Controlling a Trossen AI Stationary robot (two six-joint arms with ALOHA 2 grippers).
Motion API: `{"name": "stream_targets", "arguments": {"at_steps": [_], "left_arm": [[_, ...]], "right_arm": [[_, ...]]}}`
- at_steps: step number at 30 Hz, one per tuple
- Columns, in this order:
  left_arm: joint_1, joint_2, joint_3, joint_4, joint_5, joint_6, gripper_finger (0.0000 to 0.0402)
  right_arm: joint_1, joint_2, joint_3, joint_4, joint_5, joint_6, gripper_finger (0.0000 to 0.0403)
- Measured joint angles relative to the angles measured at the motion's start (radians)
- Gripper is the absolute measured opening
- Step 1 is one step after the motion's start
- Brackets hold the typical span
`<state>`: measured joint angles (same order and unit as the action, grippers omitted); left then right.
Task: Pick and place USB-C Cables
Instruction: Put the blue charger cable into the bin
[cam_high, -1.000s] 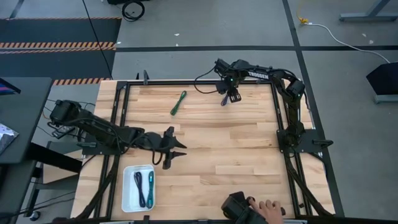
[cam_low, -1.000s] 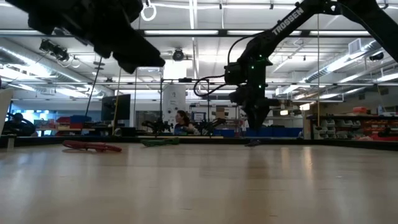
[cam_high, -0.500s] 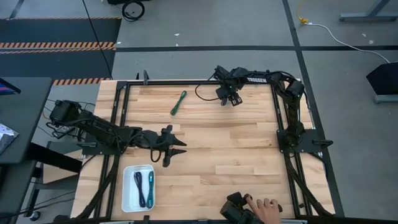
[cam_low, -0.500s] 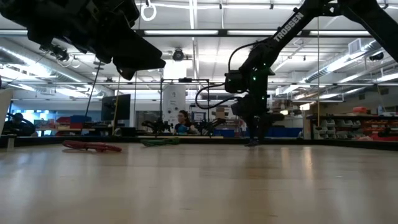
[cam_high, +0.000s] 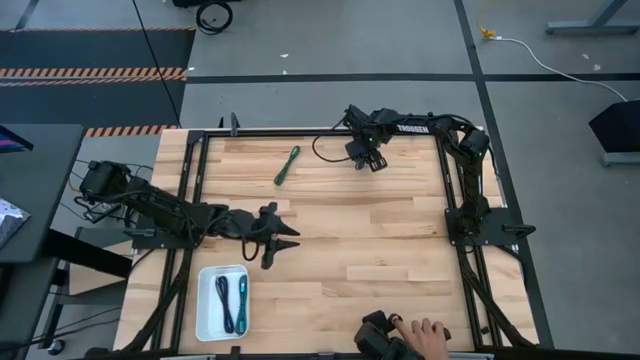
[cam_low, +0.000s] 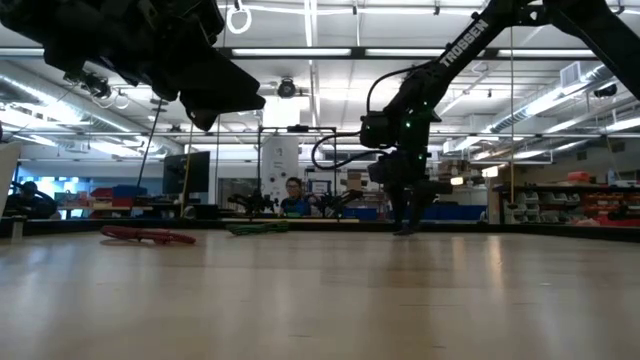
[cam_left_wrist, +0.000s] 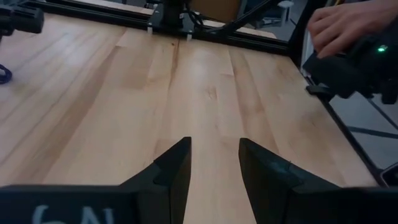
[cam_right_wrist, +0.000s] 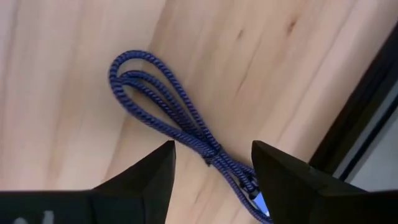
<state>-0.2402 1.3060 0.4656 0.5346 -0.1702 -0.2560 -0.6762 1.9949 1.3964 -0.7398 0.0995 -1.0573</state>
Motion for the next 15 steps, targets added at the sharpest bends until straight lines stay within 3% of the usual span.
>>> {"name": "stream_targets", "arguments": {"at_steps": [15], "left_arm": [[0.003, -0.001, 0.000, 0.017, 0.003, 0.004, 0.0141]], "right_arm": [[0.005, -0.008, -0.077, 0.044, -0.017, 0.010, 0.0212]]}}
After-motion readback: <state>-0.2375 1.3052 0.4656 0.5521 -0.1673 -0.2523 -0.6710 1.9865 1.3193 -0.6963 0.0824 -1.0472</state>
